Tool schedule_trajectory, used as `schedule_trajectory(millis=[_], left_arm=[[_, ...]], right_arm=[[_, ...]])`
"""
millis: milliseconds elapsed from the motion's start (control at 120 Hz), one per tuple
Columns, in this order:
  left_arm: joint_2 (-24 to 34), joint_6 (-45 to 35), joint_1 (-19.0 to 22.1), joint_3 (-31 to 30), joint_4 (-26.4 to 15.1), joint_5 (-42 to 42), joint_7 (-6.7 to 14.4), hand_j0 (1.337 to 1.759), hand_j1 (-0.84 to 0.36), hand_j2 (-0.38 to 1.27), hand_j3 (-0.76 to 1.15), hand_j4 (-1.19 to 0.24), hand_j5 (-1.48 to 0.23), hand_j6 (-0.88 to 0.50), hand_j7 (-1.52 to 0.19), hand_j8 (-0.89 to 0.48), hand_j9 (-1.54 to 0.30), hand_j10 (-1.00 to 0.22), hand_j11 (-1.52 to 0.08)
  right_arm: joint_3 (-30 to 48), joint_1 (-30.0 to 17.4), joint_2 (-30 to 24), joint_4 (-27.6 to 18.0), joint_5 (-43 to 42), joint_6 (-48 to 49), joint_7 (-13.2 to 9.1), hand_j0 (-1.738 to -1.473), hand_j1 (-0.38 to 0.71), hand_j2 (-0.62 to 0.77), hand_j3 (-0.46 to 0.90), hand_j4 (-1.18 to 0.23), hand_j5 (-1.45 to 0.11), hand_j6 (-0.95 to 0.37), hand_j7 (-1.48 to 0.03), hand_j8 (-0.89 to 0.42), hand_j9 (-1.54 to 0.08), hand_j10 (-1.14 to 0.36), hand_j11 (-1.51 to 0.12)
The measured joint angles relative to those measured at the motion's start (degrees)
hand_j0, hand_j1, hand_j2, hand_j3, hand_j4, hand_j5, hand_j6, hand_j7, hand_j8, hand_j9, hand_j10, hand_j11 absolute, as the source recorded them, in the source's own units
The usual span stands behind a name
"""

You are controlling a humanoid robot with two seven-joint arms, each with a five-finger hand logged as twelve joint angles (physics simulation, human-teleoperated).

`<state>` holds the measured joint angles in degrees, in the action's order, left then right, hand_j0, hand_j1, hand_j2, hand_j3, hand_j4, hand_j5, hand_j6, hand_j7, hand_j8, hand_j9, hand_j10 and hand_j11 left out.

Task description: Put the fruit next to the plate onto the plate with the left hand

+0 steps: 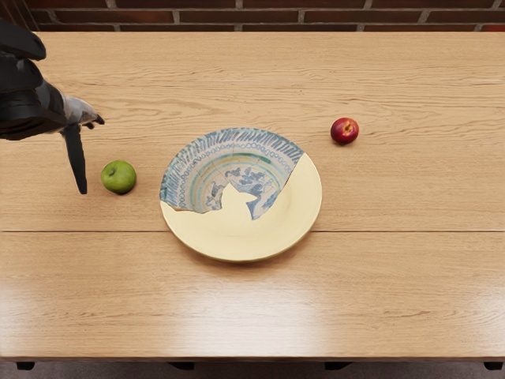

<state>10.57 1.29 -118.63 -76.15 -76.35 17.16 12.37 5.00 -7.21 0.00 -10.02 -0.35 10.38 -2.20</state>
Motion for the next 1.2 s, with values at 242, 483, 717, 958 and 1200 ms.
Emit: schedule_trajectory(millis=[242, 483, 717, 958, 1200], left_arm=[[-5.38, -11.64, 10.06, 4.07, 3.78, 2.85, 4.71, 1.658, 0.34, 0.00, 0.00, 0.00, -0.01, 0.00, -0.01, 0.00, -0.01, 0.00, -0.01], [-7.40, -14.23, 12.40, 8.53, 5.81, -2.76, 4.97, 1.658, 0.34, 0.00, 0.00, -0.01, -0.01, -0.01, -0.01, -0.01, -0.01, -0.01, -0.01], [-7.84, -16.38, 13.60, 8.45, 6.01, -5.44, 4.87, 1.658, 0.33, 0.00, 0.00, -0.02, -0.02, -0.02, -0.02, -0.02, -0.02, -0.02, -0.02], [-8.33, -17.83, 15.13, 6.89, 6.03, -5.27, 4.87, 1.658, 0.16, 0.03, 0.00, -0.15, -0.20, -0.15, -0.20, -0.15, -0.20, -0.15, -0.20], [-8.76, -22.25, 17.12, 5.62, 6.03, -4.69, 4.95, 1.658, 0.09, 0.04, 0.00, -0.21, -0.28, -0.22, -0.28, -0.21, -0.28, -0.21, -0.28]], right_arm=[[0.00, 0.00, 0.00, 0.00, 0.00, 0.00, 0.00, -1.658, -0.34, 0.00, 0.00, -0.01, -0.01, -0.01, -0.01, -0.01, -0.01, -0.01, -0.01], [0.00, 0.00, 0.00, 0.00, 0.00, 0.00, 0.01, -1.658, -0.34, 0.00, 0.00, -0.01, -0.01, -0.01, -0.01, -0.01, -0.01, -0.01, -0.01], [0.01, 0.00, 0.00, 0.00, 0.00, 0.01, 0.00, -1.658, -0.34, 0.00, 0.00, -0.01, -0.01, -0.01, -0.01, -0.01, -0.01, -0.01, -0.01], [0.01, 0.00, 0.00, 0.00, 0.00, 0.00, -0.01, -1.658, -0.34, 0.00, 0.00, -0.01, -0.01, -0.01, -0.01, -0.01, -0.01, -0.01, -0.01], [0.01, 0.00, 0.00, 0.00, 0.00, 0.00, 0.00, -1.658, -0.34, 0.00, 0.00, -0.01, -0.01, -0.01, -0.01, -0.01, -0.01, -0.01, -0.01]])
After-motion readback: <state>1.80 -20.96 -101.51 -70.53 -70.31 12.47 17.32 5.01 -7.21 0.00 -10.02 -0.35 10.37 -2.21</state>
